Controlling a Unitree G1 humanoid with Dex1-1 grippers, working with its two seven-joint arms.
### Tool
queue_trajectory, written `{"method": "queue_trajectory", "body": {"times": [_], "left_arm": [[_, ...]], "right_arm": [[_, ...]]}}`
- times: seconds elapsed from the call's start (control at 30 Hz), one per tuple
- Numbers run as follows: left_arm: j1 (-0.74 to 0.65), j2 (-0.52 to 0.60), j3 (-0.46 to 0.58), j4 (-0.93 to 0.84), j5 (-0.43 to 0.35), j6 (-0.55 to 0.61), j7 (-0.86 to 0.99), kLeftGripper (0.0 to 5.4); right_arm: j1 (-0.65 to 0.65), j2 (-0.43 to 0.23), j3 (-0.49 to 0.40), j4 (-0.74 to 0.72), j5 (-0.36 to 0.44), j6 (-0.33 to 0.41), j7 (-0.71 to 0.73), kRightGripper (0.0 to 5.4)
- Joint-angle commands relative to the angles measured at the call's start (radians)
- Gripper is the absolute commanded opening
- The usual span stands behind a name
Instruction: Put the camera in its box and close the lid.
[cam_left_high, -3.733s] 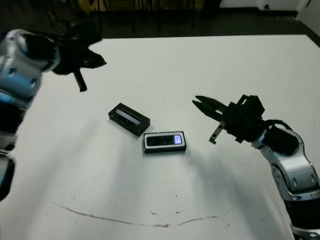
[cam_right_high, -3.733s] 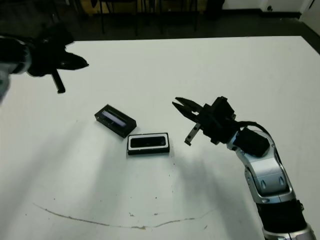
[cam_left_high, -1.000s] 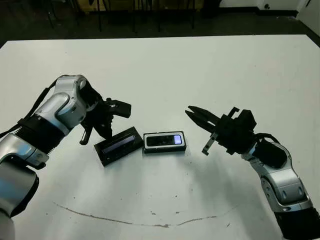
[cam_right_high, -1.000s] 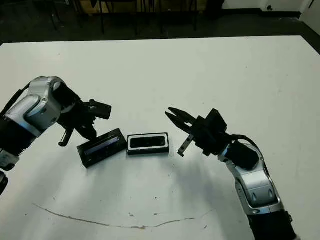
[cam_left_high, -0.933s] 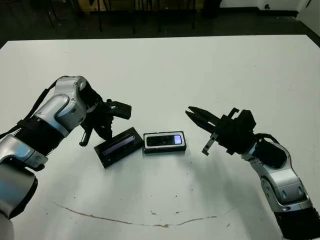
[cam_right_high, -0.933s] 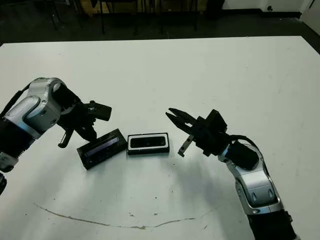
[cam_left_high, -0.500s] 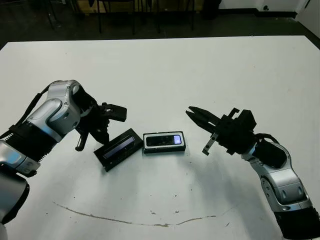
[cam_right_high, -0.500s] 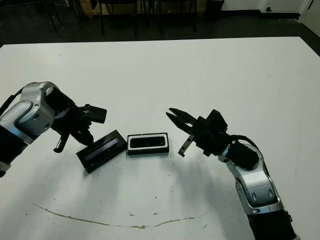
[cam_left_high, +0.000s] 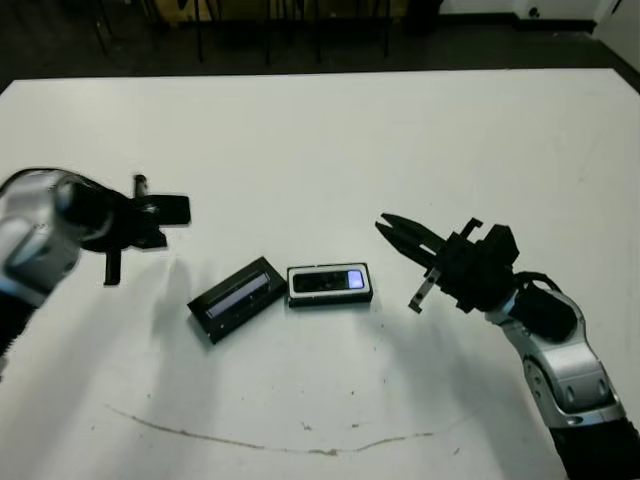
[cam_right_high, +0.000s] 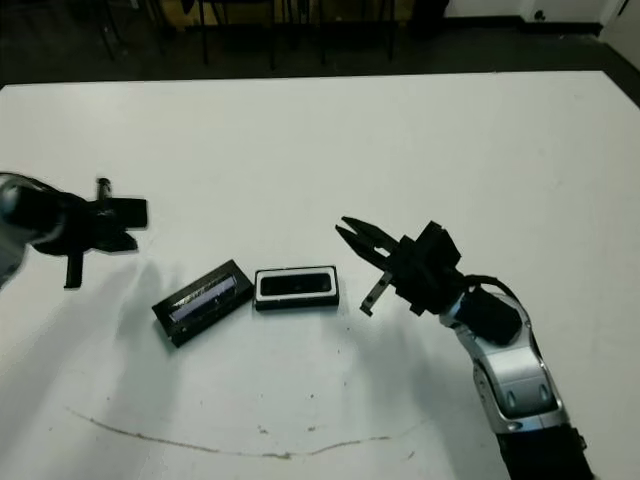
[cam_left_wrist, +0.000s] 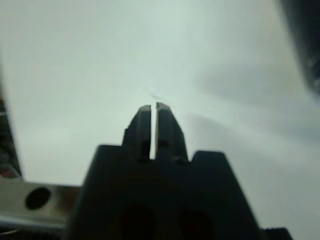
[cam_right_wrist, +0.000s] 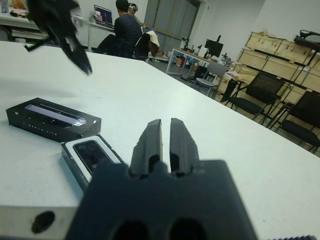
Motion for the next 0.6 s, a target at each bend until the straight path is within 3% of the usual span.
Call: {"method": "queue_trajectory", "body": {"times": [0.03,0.2,0.4,0.6], "left_arm": [[0.14,-0.011,0.145,-0.115,-0.106,-0.006,0.057,0.0],[0.296,-0.083,0.331,-0.294,-0.281,0.052,0.149,0.0],[0.407,-0.283,0.494,-0.454,-0.573,0.199,0.31,0.0],[0.479,-0.393,0.525,-0.613,-0.68,0.33,0.548,0.0]], "right_arm": [[0.008,-0.006,-0.001,0.013,-0.002,0.005,0.004,0.02],[0.011,-0.009,0.001,0.003,-0.004,0.02,0.0,0.02],[0.013,-0.001,-0.006,0.021,0.027,0.01,0.017,0.02],[0.021,-0.006,-0.01,0.013,0.033,0.022,0.016,0.02]]}}
